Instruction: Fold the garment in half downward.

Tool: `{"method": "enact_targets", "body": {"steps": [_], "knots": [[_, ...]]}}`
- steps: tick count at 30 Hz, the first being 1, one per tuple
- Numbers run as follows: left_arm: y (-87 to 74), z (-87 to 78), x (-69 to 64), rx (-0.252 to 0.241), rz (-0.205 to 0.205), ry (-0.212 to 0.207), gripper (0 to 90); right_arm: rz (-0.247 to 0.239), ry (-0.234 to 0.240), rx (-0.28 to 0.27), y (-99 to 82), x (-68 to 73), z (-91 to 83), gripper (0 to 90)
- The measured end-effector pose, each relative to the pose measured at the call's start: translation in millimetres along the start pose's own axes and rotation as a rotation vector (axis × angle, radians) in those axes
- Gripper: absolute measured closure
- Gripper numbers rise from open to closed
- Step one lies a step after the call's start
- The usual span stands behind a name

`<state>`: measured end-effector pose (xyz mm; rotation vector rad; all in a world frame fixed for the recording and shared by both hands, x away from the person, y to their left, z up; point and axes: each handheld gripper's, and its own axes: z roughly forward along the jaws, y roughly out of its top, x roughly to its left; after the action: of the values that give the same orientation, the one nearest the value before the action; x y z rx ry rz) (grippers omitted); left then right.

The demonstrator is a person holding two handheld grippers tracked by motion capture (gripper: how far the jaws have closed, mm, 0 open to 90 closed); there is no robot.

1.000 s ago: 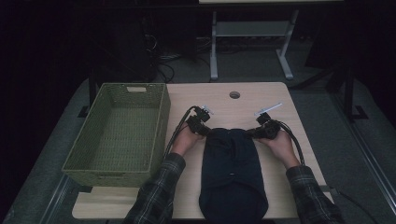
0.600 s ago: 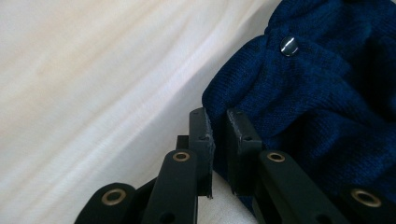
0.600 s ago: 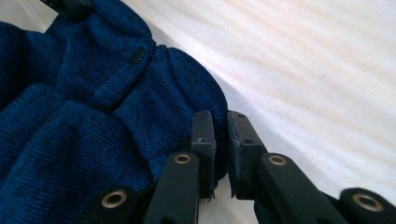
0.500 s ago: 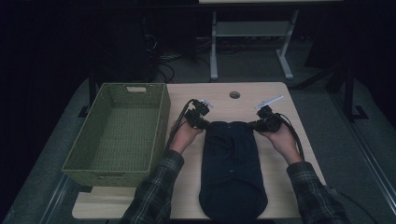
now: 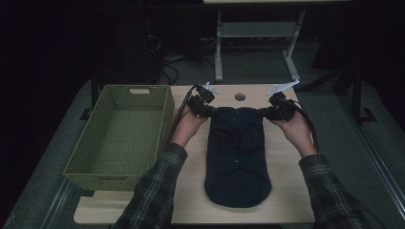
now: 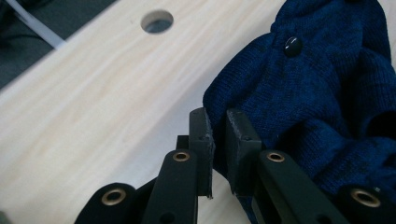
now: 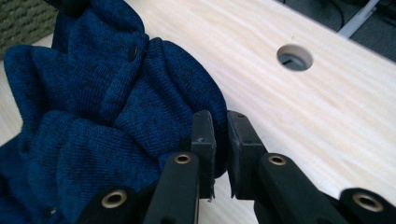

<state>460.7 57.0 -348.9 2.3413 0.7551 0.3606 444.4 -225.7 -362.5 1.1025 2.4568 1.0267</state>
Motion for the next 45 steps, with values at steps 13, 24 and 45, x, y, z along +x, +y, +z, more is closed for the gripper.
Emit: {"method": "enact_targets", "body": {"steps": [13, 24, 45], "knots": [[17.8, -19.6, 2.9, -0.044, 0.030, 0.070, 82.0, -0.032, -0.067, -0.063, 25.4, 0.5, -14.8, 82.3], [-7.8, -22.8, -19.3, -0.080, 0.047, 0.046, 81.0, -0.048, -0.078, -0.103, -3.4, 20.8, -14.0, 81.6], [-40.0, -34.6, -42.1, -0.083, 0.022, -0.076, 80.3, -0.060, -0.002, -0.133, -45.0, 48.1, -30.4, 79.8]]}}
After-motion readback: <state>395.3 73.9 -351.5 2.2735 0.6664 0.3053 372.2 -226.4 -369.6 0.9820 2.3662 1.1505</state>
